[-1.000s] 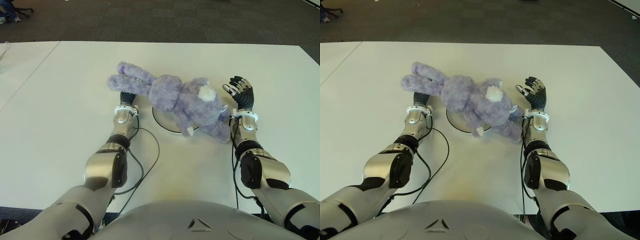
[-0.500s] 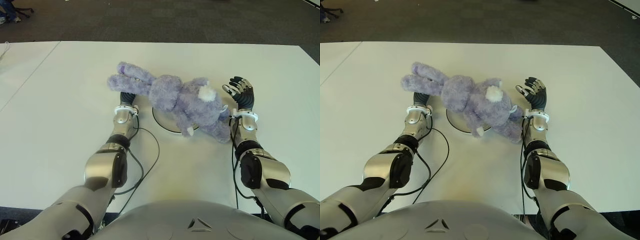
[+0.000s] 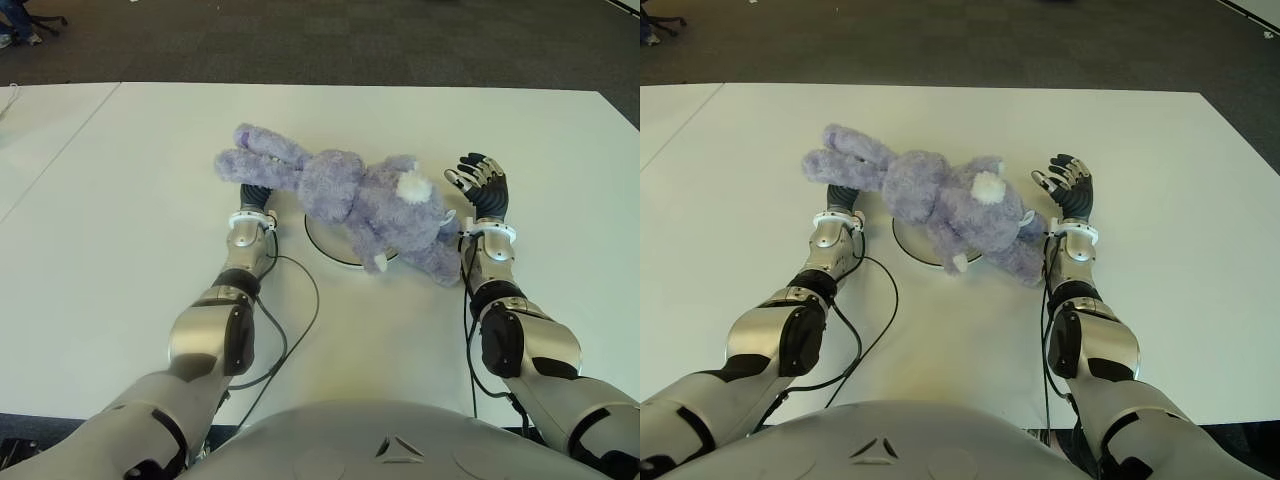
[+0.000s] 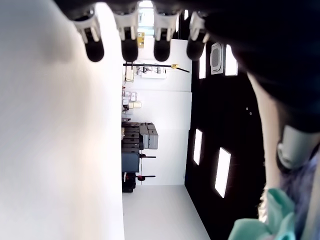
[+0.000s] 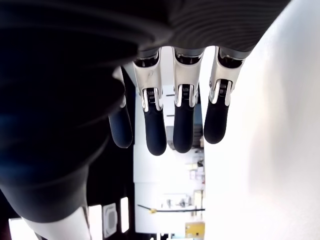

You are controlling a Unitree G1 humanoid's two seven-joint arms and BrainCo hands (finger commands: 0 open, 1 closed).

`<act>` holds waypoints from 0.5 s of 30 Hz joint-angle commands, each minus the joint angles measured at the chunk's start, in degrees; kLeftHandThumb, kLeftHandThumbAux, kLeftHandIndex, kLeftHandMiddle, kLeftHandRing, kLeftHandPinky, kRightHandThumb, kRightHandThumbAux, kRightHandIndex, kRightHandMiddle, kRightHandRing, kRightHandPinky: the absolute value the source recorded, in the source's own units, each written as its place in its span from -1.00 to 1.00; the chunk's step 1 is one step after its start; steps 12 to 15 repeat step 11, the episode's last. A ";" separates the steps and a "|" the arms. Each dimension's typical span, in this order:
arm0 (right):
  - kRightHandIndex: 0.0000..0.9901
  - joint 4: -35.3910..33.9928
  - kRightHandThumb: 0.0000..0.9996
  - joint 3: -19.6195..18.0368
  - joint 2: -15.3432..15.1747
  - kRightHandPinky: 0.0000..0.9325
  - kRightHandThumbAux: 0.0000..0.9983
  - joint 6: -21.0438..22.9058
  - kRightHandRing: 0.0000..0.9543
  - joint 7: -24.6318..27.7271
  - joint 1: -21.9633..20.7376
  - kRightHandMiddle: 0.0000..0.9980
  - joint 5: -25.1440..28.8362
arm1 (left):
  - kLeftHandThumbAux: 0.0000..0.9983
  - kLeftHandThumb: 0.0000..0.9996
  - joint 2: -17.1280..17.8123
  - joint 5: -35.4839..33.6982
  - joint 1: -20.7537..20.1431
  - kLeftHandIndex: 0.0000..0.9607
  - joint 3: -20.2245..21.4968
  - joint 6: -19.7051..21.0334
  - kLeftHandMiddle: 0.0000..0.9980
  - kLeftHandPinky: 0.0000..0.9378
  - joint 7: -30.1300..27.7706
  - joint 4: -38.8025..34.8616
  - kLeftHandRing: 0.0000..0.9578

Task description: Put the doll into the plate.

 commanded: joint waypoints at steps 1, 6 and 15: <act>-0.45 7.06 -0.83 -0.36 6.18 -0.41 0.68 6.60 -0.41 -0.16 12.08 -0.41 0.94 | 0.09 -1.00 -1.25 0.03 11.67 -0.92 0.19 7.46 -0.88 -0.86 0.84 7.46 -0.88; -0.45 7.08 -0.83 -0.33 6.12 -0.41 0.68 6.76 -0.41 -0.16 12.05 -0.41 0.91 | 0.08 -1.00 -1.25 0.08 11.66 -0.92 0.15 7.49 -0.89 -0.86 0.85 7.47 -0.89; -0.44 7.09 -0.84 -0.35 6.09 -0.41 0.69 6.91 -0.40 -0.19 12.03 -0.41 0.93 | 0.07 -1.00 -1.19 0.19 11.67 -0.93 0.06 7.68 -0.90 -0.88 0.81 7.51 -0.89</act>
